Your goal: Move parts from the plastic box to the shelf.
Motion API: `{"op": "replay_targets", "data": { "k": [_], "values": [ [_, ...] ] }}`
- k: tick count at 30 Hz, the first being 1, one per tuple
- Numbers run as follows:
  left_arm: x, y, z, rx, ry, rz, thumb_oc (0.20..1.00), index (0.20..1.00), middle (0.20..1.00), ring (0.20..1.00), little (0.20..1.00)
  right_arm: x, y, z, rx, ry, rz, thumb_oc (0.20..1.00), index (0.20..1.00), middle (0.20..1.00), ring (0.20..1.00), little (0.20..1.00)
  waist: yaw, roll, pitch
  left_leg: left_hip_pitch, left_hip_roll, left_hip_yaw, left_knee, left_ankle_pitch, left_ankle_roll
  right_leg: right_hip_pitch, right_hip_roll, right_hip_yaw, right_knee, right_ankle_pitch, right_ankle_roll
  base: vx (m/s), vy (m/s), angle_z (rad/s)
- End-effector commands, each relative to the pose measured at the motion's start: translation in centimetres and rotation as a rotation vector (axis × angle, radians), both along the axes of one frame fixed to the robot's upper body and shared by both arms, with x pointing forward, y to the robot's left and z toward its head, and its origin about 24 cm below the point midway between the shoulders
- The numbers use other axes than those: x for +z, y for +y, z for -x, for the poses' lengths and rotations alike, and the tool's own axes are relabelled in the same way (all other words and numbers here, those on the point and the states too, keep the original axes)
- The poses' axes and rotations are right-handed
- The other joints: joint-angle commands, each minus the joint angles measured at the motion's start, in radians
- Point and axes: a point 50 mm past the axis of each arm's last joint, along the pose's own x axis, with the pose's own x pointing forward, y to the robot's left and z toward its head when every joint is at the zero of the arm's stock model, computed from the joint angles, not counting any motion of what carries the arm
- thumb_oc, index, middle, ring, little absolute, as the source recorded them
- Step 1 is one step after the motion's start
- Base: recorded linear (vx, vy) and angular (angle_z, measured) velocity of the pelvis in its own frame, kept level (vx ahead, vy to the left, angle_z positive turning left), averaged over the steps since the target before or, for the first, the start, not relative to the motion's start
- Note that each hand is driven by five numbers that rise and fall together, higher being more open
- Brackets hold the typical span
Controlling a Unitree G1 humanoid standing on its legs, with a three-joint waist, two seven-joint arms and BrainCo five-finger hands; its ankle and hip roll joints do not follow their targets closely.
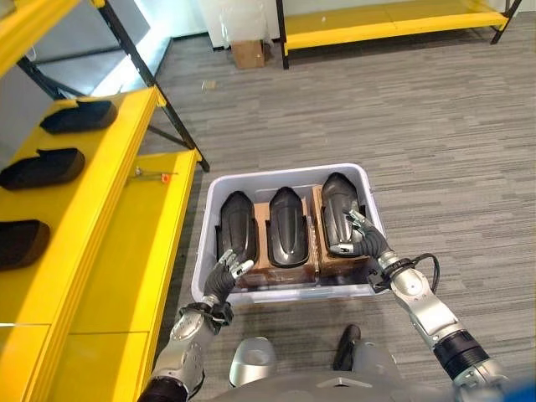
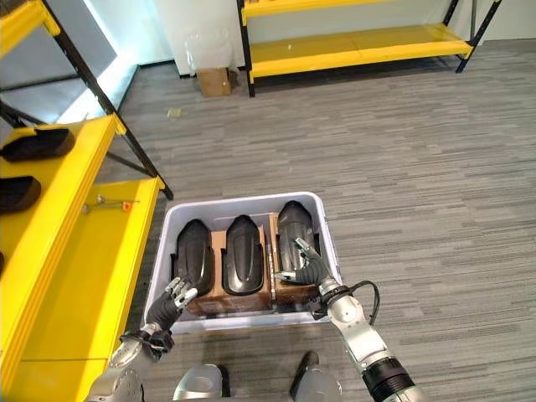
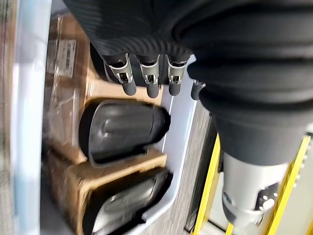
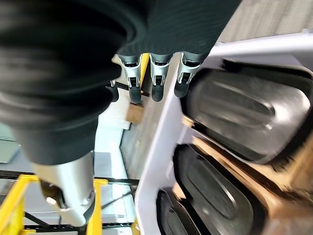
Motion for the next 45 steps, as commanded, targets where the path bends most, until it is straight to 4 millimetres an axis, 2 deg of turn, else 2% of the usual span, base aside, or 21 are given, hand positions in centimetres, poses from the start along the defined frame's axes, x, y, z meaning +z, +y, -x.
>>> {"op": "replay_targets", "data": {
  "k": [1, 2, 4, 6, 8, 9, 10, 15, 16, 19, 21, 25, 27, 31, 32, 34, 37, 42, 45],
  "values": [
    [2.2, 0.0, -1.4, -0.028, -0.129, -0.011, 1.0, 1.0, 1.0, 1.0, 1.0, 2.4, 0.1, -0.8, 0.026, -0.105, -0.001, 1.0, 1.0, 1.0, 1.0, 1.0, -0.022, -0.043, -0.029, -0.003, 0.034, 0.065, -0.07, 0.078, -0.051, 0.158, 0.015, -0.063, -0.098, -0.021, 0.081, 0.06, 0.213, 0.08],
    [2.2, -0.1, -1.5, -0.029, -0.128, -0.011, 1.0, 1.0, 1.0, 1.0, 1.0, 2.5, -0.1, -0.7, 0.025, -0.101, 0.006, 1.0, 1.0, 1.0, 1.0, 1.0, -0.029, -0.039, -0.032, -0.002, 0.047, 0.064, -0.078, 0.087, -0.053, 0.147, 0.008, -0.06, -0.084, -0.025, 0.083, -0.01, 0.295, 0.07],
    [2.3, -0.1, -1.9, -0.053, -0.133, -0.021, 1.0, 1.0, 1.0, 1.0, 1.0, 2.4, -0.4, -0.7, 0.013, -0.1, 0.01, 1.0, 1.0, 1.0, 1.0, 1.0, -0.044, -0.033, -0.034, 0.022, 0.052, 0.084, -0.114, 0.062, -0.051, 0.125, -0.01, -0.066, -0.049, -0.029, 0.095, -0.02, 0.285, 0.01],
    [2.4, -0.3, -2.3, -0.093, -0.132, -0.038, 1.0, 1.0, 1.0, 1.0, 1.0, 2.2, -0.9, -0.7, -0.008, -0.094, 0.008, 1.0, 1.0, 1.0, 1.0, 1.0, -0.056, -0.03, -0.033, 0.046, 0.032, 0.093, -0.149, 0.005, -0.04, 0.107, -0.033, -0.064, -0.014, -0.024, 0.116, 0.01, 0.277, -0.03],
    [2.5, -0.3, -2.4, -0.145, -0.133, -0.064, 1.0, 1.0, 1.0, 1.0, 1.0, 2.2, -1.5, -0.8, -0.046, -0.14, 0.071, 1.0, 1.0, 1.0, 1.0, 1.0, -0.062, -0.032, -0.027, 0.057, 0.015, 0.091, -0.155, -0.027, -0.028, 0.108, -0.043, -0.052, -0.008, -0.016, 0.129, 0.02, 0.263, 0.18],
    [2.6, -0.4, -2.4, -0.161, -0.138, -0.081, 1.0, 1.0, 1.0, 1.0, 1.0, 2.3, -1.7, -0.9, -0.065, -0.147, 0.082, 1.0, 1.0, 1.0, 1.0, 1.0, -0.064, -0.031, -0.025, 0.052, 0.009, 0.102, -0.164, -0.017, -0.015, 0.101, -0.045, -0.057, -0.013, 0.002, 0.125, 0.03, 0.332, 0.23],
    [2.8, 0.0, -2.4, -0.151, -0.14, -0.099, 1.0, 1.0, 1.0, 1.0, 1.0, 2.1, -2.2, -1.0, -0.122, -0.168, 0.117, 1.0, 1.0, 1.0, 1.0, 1.0, -0.064, -0.037, -0.011, 0.058, -0.002, 0.108, -0.174, -0.027, 0.0, 0.093, -0.051, -0.045, -0.012, 0.019, 0.145, 0.0, 0.275, 0.22],
    [4.0, 0.6, -3.1, -0.158, -0.206, -0.175, 1.0, 1.0, 1.0, 1.0, 1.0, 2.6, -2.5, -1.6, -0.199, -0.23, 0.131, 1.0, 1.0, 1.0, 1.0, 1.0, -0.043, -0.055, 0.021, 0.018, -0.001, 0.099, -0.155, -0.038, 0.012, 0.054, -0.062, -0.038, -0.012, 0.041, 0.166, -0.1, 0.079, 0.17],
    [6.2, 0.8, -4.8, -0.176, -0.313, -0.2, 1.0, 1.0, 1.0, 1.0, 1.0, 4.3, -2.6, -3.1, -0.196, -0.343, 0.201, 1.0, 1.0, 1.0, 1.0, 1.0, -0.009, -0.064, 0.075, -0.054, 0.006, 0.081, -0.13, -0.042, 0.015, 0.001, -0.078, -0.048, 0.001, 0.047, 0.176, -0.33, 0.02, 0.17],
    [8.5, 0.3, -6.2, -0.207, -0.427, -0.203, 1.0, 1.0, 1.0, 1.0, 1.0, 6.2, -2.9, -4.7, -0.205, -0.398, 0.207, 1.0, 1.0, 1.0, 1.0, 1.0, 0.023, -0.064, 0.122, -0.105, 0.013, 0.064, -0.12, -0.032, 0.013, -0.028, -0.087, -0.07, 0.008, 0.053, 0.175, -0.24, -0.012, 0.24],
    [9.8, 0.1, -6.8, -0.203, -0.48, -0.187, 1.0, 1.0, 1.0, 1.0, 1.0, 7.4, -3.1, -5.6, -0.214, -0.44, 0.216, 1.0, 1.0, 1.0, 1.0, 1.0, 0.035, -0.067, 0.142, -0.137, 0.018, 0.054, -0.111, -0.028, 0.01, -0.05, -0.093, -0.079, 0.018, 0.05, 0.172, -0.14, -0.015, 0.47],
    [12.6, -0.6, -8.0, -0.186, -0.575, 0.013, 1.0, 1.0, 1.0, 1.0, 1.0, 10.0, -3.7, -7.6, -0.293, -0.487, 0.208, 1.0, 1.0, 1.0, 1.0, 1.0, 0.061, -0.064, 0.178, -0.216, 0.026, 0.028, -0.08, -0.016, 0.005, -0.108, -0.107, -0.097, 0.068, 0.034, 0.158, -0.12, -0.025, 0.05],
    [14.6, -0.9, -8.5, -0.205, -0.651, 0.038, 1.0, 1.0, 1.0, 1.0, 1.0, 11.8, -4.6, -8.6, -0.411, -0.549, 0.237, 1.0, 1.0, 1.0, 1.0, 1.0, 0.076, -0.064, 0.201, -0.268, 0.029, 0.013, -0.062, -0.011, 0.005, -0.149, -0.115, -0.108, 0.104, 0.023, 0.152, -0.14, -0.062, 0.19],
    [17.1, -1.6, -9.1, -0.218, -0.754, 0.055, 1.0, 1.0, 1.0, 1.0, 1.0, 14.0, -6.1, -10.0, -0.53, -0.583, 0.246, 1.0, 1.0, 1.0, 1.0, 1.0, 0.087, -0.048, 0.237, -0.331, 0.021, -0.005, -0.031, -0.007, 0.008, -0.21, -0.124, -0.11, 0.155, 0.008, 0.143, -0.13, 0.01, 0.14],
    [17.4, -1.7, -9.2, -0.217, -0.766, 0.06, 1.0, 1.0, 1.0, 1.0, 1.0, 14.2, -6.2, -10.2, -0.534, -0.582, 0.247, 1.0, 1.0, 1.0, 1.0, 1.0, 0.087, -0.044, 0.244, -0.332, 0.021, -0.008, -0.02, -0.026, 0.001, -0.219, -0.13, -0.1, 0.173, -0.008, 0.155, -0.08, 0.054, 0.0],
    [18.2, -2.2, -9.5, -0.205, -0.783, 0.123, 1.0, 1.0, 1.0, 1.0, 1.0, 15.0, -6.3, -10.7, -0.538, -0.591, 0.287, 1.0, 1.0, 1.0, 1.0, 1.0, 0.087, -0.03, 0.264, -0.364, 0.014, 0.007, 0.008, -0.033, 0.008, -0.262, -0.152, -0.1, 0.212, -0.016, 0.155, -0.07, 0.086, 0.03],
    [18.7, -2.4, -9.6, -0.2, -0.792, 0.214, 1.0, 1.0, 1.0, 1.0, 1.0, 15.5, -6.6, -10.9, -0.572, -0.604, 0.318, 1.0, 1.0, 1.0, 1.0, 1.0, 0.088, -0.028, 0.275, -0.395, 0.01, 0.006, 0.032, -0.038, 0.011, -0.29, -0.159, -0.098, 0.232, -0.02, 0.156, -0.03, 0.032, 0.01],
    [20.5, -3.1, -9.2, -0.236, -0.877, 0.241, 1.0, 1.0, 1.0, 1.0, 1.0, 16.7, -7.5, -11.5, -0.665, -0.608, 0.349, 1.0, 1.0, 1.0, 1.0, 1.0, 0.102, -0.027, 0.275, -0.471, -0.001, -0.011, 0.059, -0.043, 0.019, -0.365, -0.154, -0.093, 0.273, -0.031, 0.151, -0.01, 0.002, 0.01],
    [21.3, -3.6, -9.2, -0.27, -0.908, 0.174, 1.0, 1.0, 1.0, 1.0, 1.0, 16.8, -7.5, -12.1, -0.693, -0.555, 0.298, 1.0, 1.0, 1.0, 1.0, 1.0, 0.11, -0.034, 0.275, -0.524, -0.003, -0.021, 0.076, -0.043, 0.019, -0.415, -0.149, -0.093, 0.3, -0.038, 0.148, -0.02, -0.027, 0.05]
  ]
}}
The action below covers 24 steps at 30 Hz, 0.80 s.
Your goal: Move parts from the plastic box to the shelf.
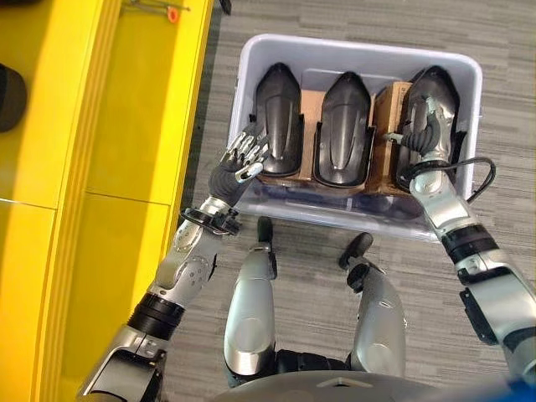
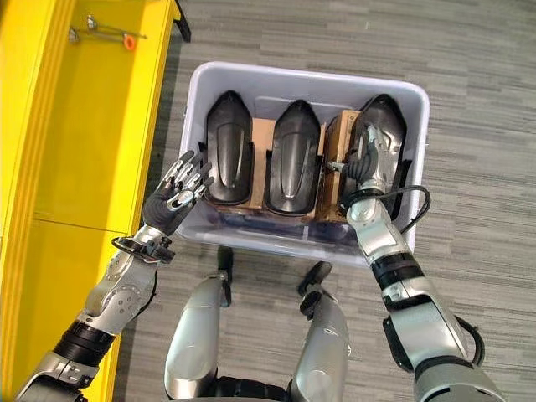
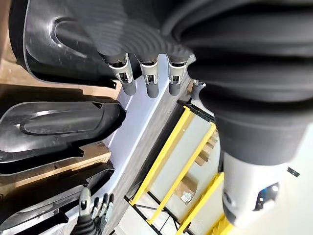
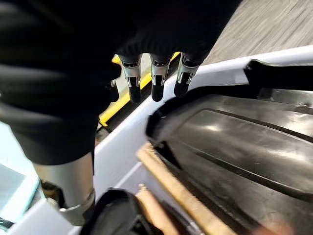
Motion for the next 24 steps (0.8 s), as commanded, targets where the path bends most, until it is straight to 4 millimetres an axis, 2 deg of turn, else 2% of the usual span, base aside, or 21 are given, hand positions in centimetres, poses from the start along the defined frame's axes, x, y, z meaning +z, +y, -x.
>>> {"op": "replay_targets", "data": {
  "k": [1, 7, 11, 14, 18, 20, 24],
  "values": [
    [2.2, -1.0, 1.4, -0.036, -0.144, -0.005, 1.0, 1.0, 1.0, 1.0, 1.0, 1.9, -1.0, -0.1, -0.026, -0.053, -0.021, 1.0, 1.0, 1.0, 1.0, 1.0, 0.018, 0.015, -0.037, -0.026, -0.01, 0.018, -0.006, -0.033, 0.023, 0.004, -0.007, 0.001, 0.118, -0.114, 0.088, 0.0, 0.0, 0.0],
    [1.9, -1.4, 1.4, -0.049, -0.11, -0.019, 1.0, 1.0, 1.0, 1.0, 1.0, 0.6, -0.9, -0.2, -0.067, 0.013, -0.03, 1.0, 1.0, 1.0, 1.0, 1.0, 0.023, 0.011, -0.037, -0.073, -0.015, 0.013, 0.01, -0.032, 0.026, -0.041, -0.003, -0.003, 0.135, -0.114, 0.085, 0.0, 0.0, 0.0],
    [1.5, -1.4, 1.2, -0.054, -0.094, -0.021, 1.0, 1.0, 1.0, 1.0, 1.0, -0.6, -0.1, -0.6, -0.006, 0.096, -0.145, 1.0, 1.0, 1.0, 1.0, 1.0, 0.026, 0.017, -0.037, -0.105, -0.017, 0.011, 0.021, -0.03, 0.026, -0.073, -0.003, -0.005, 0.152, -0.114, 0.081, 0.0, 0.0, 0.0],
    [1.3, -1.7, 1.2, -0.068, -0.085, -0.032, 1.0, 1.0, 1.0, 1.0, 1.0, -2.9, 2.3, -0.9, 0.163, 0.235, -0.38, 1.0, 1.0, 1.0, 1.0, 1.0, 0.037, 0.018, -0.037, -0.118, -0.021, 0.01, 0.024, -0.026, 0.026, -0.083, -0.005, -0.013, 0.159, -0.115, 0.077, 0.0, -0.003, -0.01],
    [1.2, -1.9, 1.2, -0.084, -0.083, -0.033, 1.0, 1.0, 1.0, 1.0, 1.0, -3.6, 4.0, -0.8, 0.258, 0.291, -0.456, 1.0, 1.0, 1.0, 1.0, 1.0, 0.04, 0.019, -0.037, -0.117, -0.022, 0.011, 0.019, -0.018, 0.024, -0.082, -0.004, -0.017, 0.163, -0.117, 0.076, 0.02, 0.015, -0.03],
    [1.4, -2.0, 1.3, -0.099, -0.082, -0.042, 1.0, 1.0, 1.0, 1.0, 1.0, -4.2, 5.5, -0.7, 0.376, 0.331, -0.564, 1.0, 1.0, 1.0, 1.0, 1.0, 0.044, 0.021, -0.037, -0.113, -0.027, 0.009, 0.016, -0.013, 0.023, -0.078, -0.001, -0.018, 0.169, -0.119, 0.075, 0.04, 0.015, -0.05],
    [1.0, -2.3, 1.4, -0.105, -0.05, -0.076, 1.0, 1.0, 1.0, 1.0, 1.0, -3.9, 8.7, -0.3, 0.558, 0.351, -0.619, 1.0, 1.0, 1.0, 1.0, 1.0, 0.05, 0.011, -0.037, -0.101, -0.021, 0.018, 0.011, -0.008, 0.018, -0.061, 0.005, -0.029, 0.162, -0.118, 0.075, 0.01, -0.016, -0.01]
  ]
}}
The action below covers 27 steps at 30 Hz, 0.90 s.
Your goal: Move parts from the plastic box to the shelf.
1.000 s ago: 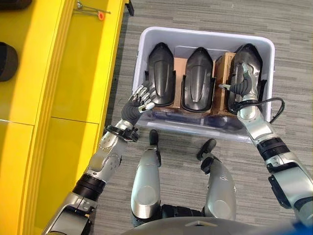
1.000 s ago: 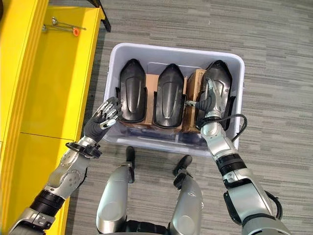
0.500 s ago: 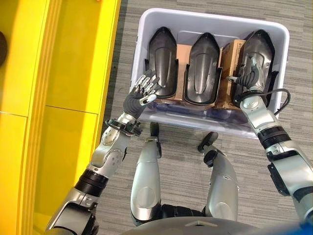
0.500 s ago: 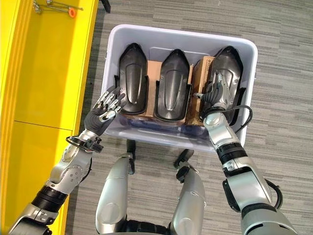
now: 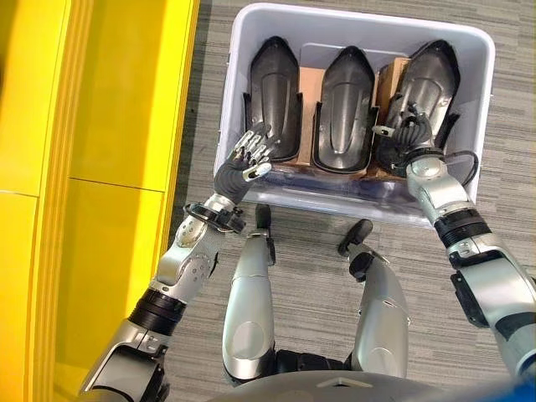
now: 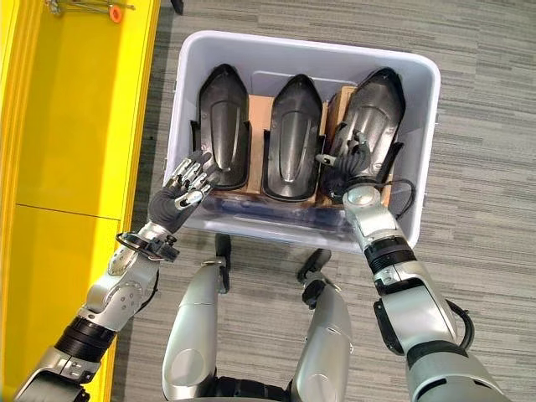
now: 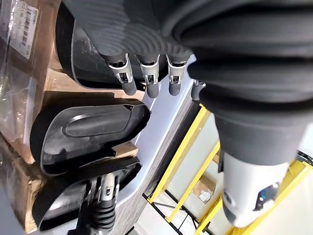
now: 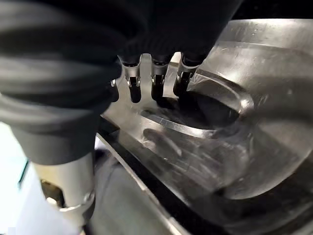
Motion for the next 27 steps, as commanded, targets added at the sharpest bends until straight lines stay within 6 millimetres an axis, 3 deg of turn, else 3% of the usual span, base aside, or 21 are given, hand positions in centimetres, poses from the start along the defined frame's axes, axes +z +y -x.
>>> {"op": "replay_targets", "data": {
  "k": [1, 9, 12, 15, 19, 23, 27],
  "values": [
    [1.5, -1.7, 1.5, -0.082, -0.095, -0.001, 1.0, 1.0, 1.0, 1.0, 1.0, -3.2, 5.8, 1.2, 0.321, 0.114, -0.172, 1.0, 1.0, 1.0, 1.0, 1.0, 0.055, 0.019, -0.034, 0.006, -0.042, 0.036, -0.071, 0.015, 0.018, 0.033, 0.002, -0.036, 0.112, -0.106, 0.084, 0.0, 0.0, 0.0],
    [1.0, -1.9, 1.9, -0.084, -0.073, 0.017, 1.0, 1.0, 1.0, 1.0, 1.0, -1.4, 9.4, 2.1, 0.408, 0.021, -0.199, 1.0, 1.0, 1.0, 1.0, 1.0, 0.062, 0.024, -0.034, 0.027, -0.048, 0.043, -0.065, 0.016, 0.02, 0.055, 0.005, -0.042, 0.121, -0.111, 0.083, 0.02, 0.0, 0.01],
    [0.9, -2.1, 2.0, -0.09, -0.072, 0.013, 1.0, 1.0, 1.0, 1.0, 1.0, 0.0, 7.9, 1.7, 0.176, -0.116, -0.078, 1.0, 1.0, 1.0, 1.0, 1.0, 0.059, 0.028, -0.034, 0.031, -0.049, 0.048, -0.061, 0.014, 0.022, 0.058, 0.007, -0.041, 0.124, -0.111, 0.083, 0.02, 0.006, 0.06],
    [1.1, -2.4, 2.0, -0.081, -0.082, 0.029, 1.0, 1.0, 1.0, 1.0, 1.0, 2.6, 4.3, 1.6, -0.144, -0.36, 0.141, 1.0, 1.0, 1.0, 1.0, 1.0, 0.04, 0.034, -0.034, 0.035, -0.047, 0.053, -0.064, 0.009, 0.024, 0.057, 0.019, -0.026, 0.117, -0.112, 0.088, -0.01, 0.044, 0.01],
    [1.3, -3.1, 2.1, -0.061, -0.095, 0.062, 1.0, 1.0, 1.0, 1.0, 1.0, 4.5, 3.3, 2.9, -0.284, -0.575, 0.328, 1.0, 1.0, 1.0, 1.0, 1.0, 0.014, 0.043, -0.034, 0.035, -0.046, 0.065, -0.078, 0.009, 0.028, 0.049, 0.026, -0.005, 0.101, -0.108, 0.092, -0.03, 0.074, -0.11],
    [1.4, -3.7, 2.2, -0.051, -0.103, 0.092, 1.0, 1.0, 1.0, 1.0, 1.0, 7.4, 3.8, 4.9, -0.346, -0.854, 0.422, 1.0, 1.0, 1.0, 1.0, 1.0, -0.01, 0.056, -0.034, 0.039, -0.046, 0.08, -0.079, 0.008, 0.026, 0.046, 0.023, 0.01, 0.093, -0.108, 0.096, -0.01, 0.078, -0.2],
    [1.4, -3.9, 2.4, -0.04, -0.108, 0.103, 1.0, 1.0, 1.0, 1.0, 1.0, 7.4, 3.9, 5.8, -0.327, -0.863, 0.384, 1.0, 1.0, 1.0, 1.0, 1.0, -0.027, 0.058, -0.034, 0.045, -0.045, 0.09, -0.085, 0.007, 0.023, 0.043, 0.022, 0.022, 0.085, -0.109, 0.098, -0.01, 0.054, -0.06]
  ]
}}
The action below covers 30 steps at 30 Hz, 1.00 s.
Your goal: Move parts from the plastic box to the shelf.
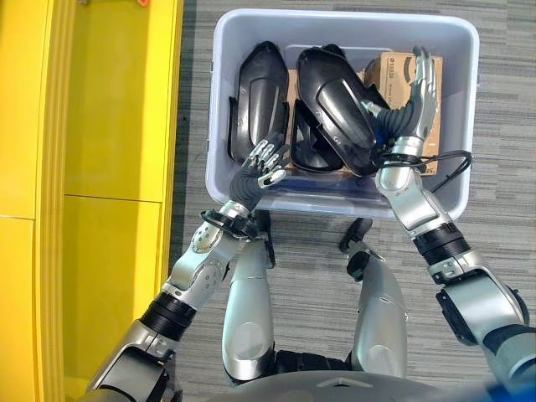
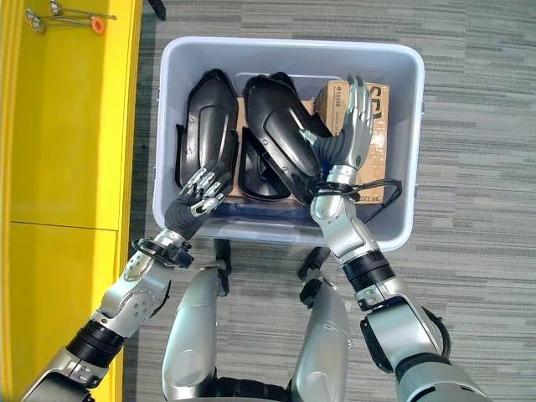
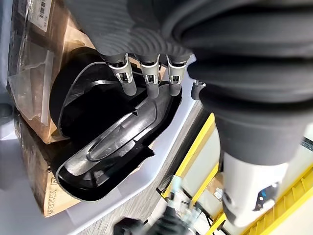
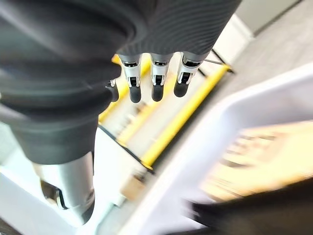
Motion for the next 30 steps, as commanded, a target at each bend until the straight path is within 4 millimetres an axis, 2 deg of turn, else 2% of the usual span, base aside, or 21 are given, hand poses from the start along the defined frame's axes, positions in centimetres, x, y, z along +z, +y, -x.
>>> {"op": "replay_targets", "data": {
  "k": [1, 9, 14, 15, 17, 21, 23, 27, 30],
  "values": [
    [2.3, -1.7, 1.9, -0.042, -0.149, 0.069, 1.0, 1.0, 1.0, 1.0, 1.0, 0.8, -0.5, 0.9, 0.008, -0.071, 0.013, 1.0, 1.0, 1.0, 1.0, 1.0, -0.001, 0.047, -0.035, 0.024, -0.047, 0.036, -0.067, 0.011, 0.019, 0.053, 0.005, -0.018, 0.131, -0.148, 0.098, -0.01, 0.046, -0.01],
    [2.1, -1.5, 1.8, -0.025, -0.153, 0.085, 1.0, 1.0, 1.0, 1.0, 1.0, -1.7, -0.1, 0.7, -0.014, 0.055, 0.091, 1.0, 1.0, 1.0, 1.0, 1.0, -0.014, 0.053, -0.035, 0.027, -0.043, 0.052, -0.076, 0.011, 0.016, 0.044, 0.003, -0.009, 0.127, -0.148, 0.094, -0.01, 0.032, -0.05],
    [2.0, -0.8, 1.5, -0.049, -0.148, 0.062, 1.0, 1.0, 1.0, 1.0, 1.0, -2.1, -1.7, -0.5, -0.128, 0.105, 0.263, 1.0, 1.0, 1.0, 1.0, 1.0, 0.005, 0.045, -0.035, 0.027, -0.042, 0.043, -0.071, 0.012, 0.014, 0.054, -0.001, -0.027, 0.132, -0.146, 0.094, 0.0, -0.052, 0.0],
    [2.0, -0.6, 1.4, -0.059, -0.147, 0.048, 1.0, 1.0, 1.0, 1.0, 1.0, -2.0, -2.4, -1.0, -0.183, 0.109, 0.337, 1.0, 1.0, 1.0, 1.0, 1.0, 0.013, 0.041, -0.035, 0.024, -0.039, 0.038, -0.068, 0.013, 0.014, 0.056, -0.002, -0.034, 0.133, -0.144, 0.095, 0.02, -0.142, 0.05],
    [2.0, -0.3, 1.3, -0.071, -0.143, 0.028, 1.0, 1.0, 1.0, 1.0, 1.0, -1.8, -3.6, -1.4, -0.239, 0.113, 0.372, 1.0, 1.0, 1.0, 1.0, 1.0, 0.023, 0.032, -0.035, 0.022, -0.036, 0.03, -0.061, 0.012, 0.013, 0.063, 0.0, -0.044, 0.135, -0.142, 0.096, 0.02, -0.141, 0.14],
    [2.2, 0.2, 1.3, -0.091, -0.138, -0.009, 1.0, 1.0, 1.0, 1.0, 1.0, -0.9, -5.8, -2.1, -0.31, 0.111, 0.384, 1.0, 1.0, 1.0, 1.0, 1.0, 0.039, 0.02, -0.035, 0.01, -0.028, 0.013, -0.044, 0.007, 0.012, 0.068, 0.002, -0.059, 0.138, -0.137, 0.096, 0.02, -0.131, 0.14],
    [2.4, 0.7, 1.2, -0.109, -0.133, -0.04, 1.0, 1.0, 1.0, 1.0, 1.0, 0.3, -7.1, -2.9, -0.341, 0.155, 0.403, 1.0, 1.0, 1.0, 1.0, 1.0, 0.059, 0.006, -0.035, 0.001, -0.022, -0.003, -0.032, 0.004, 0.011, 0.077, 0.008, -0.076, 0.135, -0.133, 0.096, 0.03, -0.172, 0.14],
    [2.4, 0.9, 1.2, -0.12, -0.128, -0.061, 1.0, 1.0, 1.0, 1.0, 1.0, 0.8, -7.5, -3.8, -0.319, 0.229, 0.378, 1.0, 1.0, 1.0, 1.0, 1.0, 0.075, -0.002, -0.035, -0.009, -0.018, -0.015, -0.025, 0.004, 0.009, 0.081, 0.011, -0.089, 0.138, -0.135, 0.092, 0.01, -0.069, 0.08],
    [2.3, 0.9, 1.2, -0.124, -0.12, -0.068, 1.0, 1.0, 1.0, 1.0, 1.0, 0.1, -7.9, -4.4, -0.28, 0.334, 0.256, 1.0, 1.0, 1.0, 1.0, 1.0, 0.085, -0.002, -0.035, -0.016, -0.018, -0.023, -0.019, 0.004, 0.008, 0.081, 0.009, -0.099, 0.144, -0.138, 0.089, 0.01, -0.016, 0.08]
  ]
}}
